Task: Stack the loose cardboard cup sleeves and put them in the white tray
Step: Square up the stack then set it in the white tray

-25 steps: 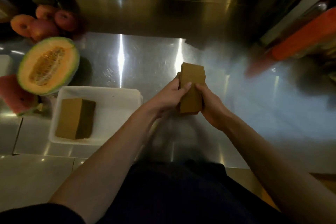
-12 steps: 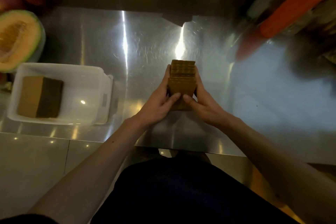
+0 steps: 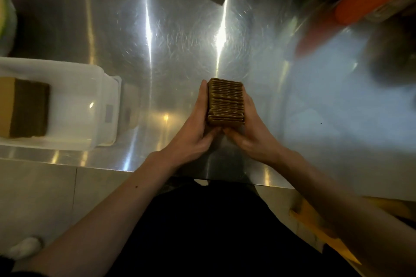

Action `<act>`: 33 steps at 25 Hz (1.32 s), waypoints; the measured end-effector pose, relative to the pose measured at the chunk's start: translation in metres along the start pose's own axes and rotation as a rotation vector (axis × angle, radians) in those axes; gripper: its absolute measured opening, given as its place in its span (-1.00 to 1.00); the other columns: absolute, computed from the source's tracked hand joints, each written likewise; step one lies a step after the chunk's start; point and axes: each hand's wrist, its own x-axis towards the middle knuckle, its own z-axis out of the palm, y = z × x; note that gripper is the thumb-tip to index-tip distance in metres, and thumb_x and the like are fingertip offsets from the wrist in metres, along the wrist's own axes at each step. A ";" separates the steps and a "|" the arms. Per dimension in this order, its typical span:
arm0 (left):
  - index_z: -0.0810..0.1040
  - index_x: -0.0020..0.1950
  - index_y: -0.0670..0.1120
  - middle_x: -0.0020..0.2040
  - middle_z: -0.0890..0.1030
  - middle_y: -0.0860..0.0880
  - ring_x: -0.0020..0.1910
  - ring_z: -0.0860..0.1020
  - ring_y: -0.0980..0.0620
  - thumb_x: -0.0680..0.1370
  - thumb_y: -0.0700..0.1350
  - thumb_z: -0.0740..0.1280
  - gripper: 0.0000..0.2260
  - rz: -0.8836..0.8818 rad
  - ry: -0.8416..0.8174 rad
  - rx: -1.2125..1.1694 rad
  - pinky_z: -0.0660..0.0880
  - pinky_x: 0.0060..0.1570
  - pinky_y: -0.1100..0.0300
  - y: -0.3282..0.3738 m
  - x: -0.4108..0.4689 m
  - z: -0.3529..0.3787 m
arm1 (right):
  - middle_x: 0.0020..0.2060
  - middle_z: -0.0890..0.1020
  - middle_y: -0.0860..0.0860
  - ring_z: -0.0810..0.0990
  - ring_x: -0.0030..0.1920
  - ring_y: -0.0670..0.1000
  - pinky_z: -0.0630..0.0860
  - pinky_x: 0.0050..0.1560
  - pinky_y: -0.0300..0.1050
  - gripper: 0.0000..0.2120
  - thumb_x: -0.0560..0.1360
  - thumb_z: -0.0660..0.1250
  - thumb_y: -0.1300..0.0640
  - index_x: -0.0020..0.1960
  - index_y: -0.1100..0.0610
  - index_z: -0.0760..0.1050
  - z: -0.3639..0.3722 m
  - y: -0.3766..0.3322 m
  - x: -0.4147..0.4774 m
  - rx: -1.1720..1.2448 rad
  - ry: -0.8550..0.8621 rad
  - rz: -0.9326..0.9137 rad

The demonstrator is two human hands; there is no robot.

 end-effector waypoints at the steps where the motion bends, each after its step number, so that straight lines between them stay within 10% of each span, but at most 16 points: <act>1: -0.31 0.60 -0.13 0.62 0.11 -0.14 0.54 0.27 -0.06 0.58 -0.27 0.34 -0.12 -0.011 0.001 -0.005 0.23 0.50 -0.04 -0.003 0.001 0.002 | 0.48 0.20 0.16 0.17 0.52 0.03 0.11 0.53 -0.08 -0.23 0.48 0.37 0.29 0.52 0.36 -0.01 -0.001 0.002 0.002 -0.010 -0.009 -0.005; 8: -0.24 0.57 -0.19 0.52 0.20 -0.23 0.45 0.35 -0.04 0.46 -0.43 0.34 -0.09 -0.060 0.122 -0.076 0.26 0.47 -0.04 0.001 0.000 0.021 | 0.46 0.21 0.19 0.17 0.50 0.06 0.12 0.51 0.06 -0.26 0.47 0.40 0.25 0.50 0.34 0.08 -0.002 0.011 0.004 -0.030 -0.057 -0.032; 13: -0.46 0.49 0.21 0.60 0.12 -0.19 0.51 0.31 -0.08 0.52 -0.29 0.36 0.04 -0.037 -0.005 0.021 0.27 0.47 -0.05 -0.008 0.006 0.012 | 0.52 0.15 0.15 0.18 0.53 0.03 0.16 0.51 0.05 -0.18 0.50 0.37 0.07 0.54 0.31 -0.03 -0.010 0.010 0.008 -0.012 -0.158 -0.063; 20: -0.40 0.52 -0.30 0.60 -0.04 0.01 0.53 0.15 0.27 0.61 -0.17 0.30 -0.12 0.080 -0.058 0.102 0.13 0.48 0.26 0.000 0.000 0.001 | 0.52 0.15 0.05 0.22 0.49 -0.05 0.19 0.50 -0.18 -0.11 0.48 0.37 -0.10 0.56 0.18 -0.09 -0.007 0.009 0.011 -0.017 -0.173 -0.054; 33: -0.39 0.52 -0.30 0.59 0.05 -0.32 0.50 0.30 -0.16 0.61 -0.07 0.29 -0.11 0.121 -0.016 0.164 0.25 0.49 0.02 -0.005 0.009 0.002 | 0.52 0.15 0.03 0.26 0.47 -0.08 0.25 0.46 -0.18 -0.18 0.54 0.34 0.05 0.56 0.20 -0.12 -0.013 0.014 0.014 -0.044 -0.213 -0.114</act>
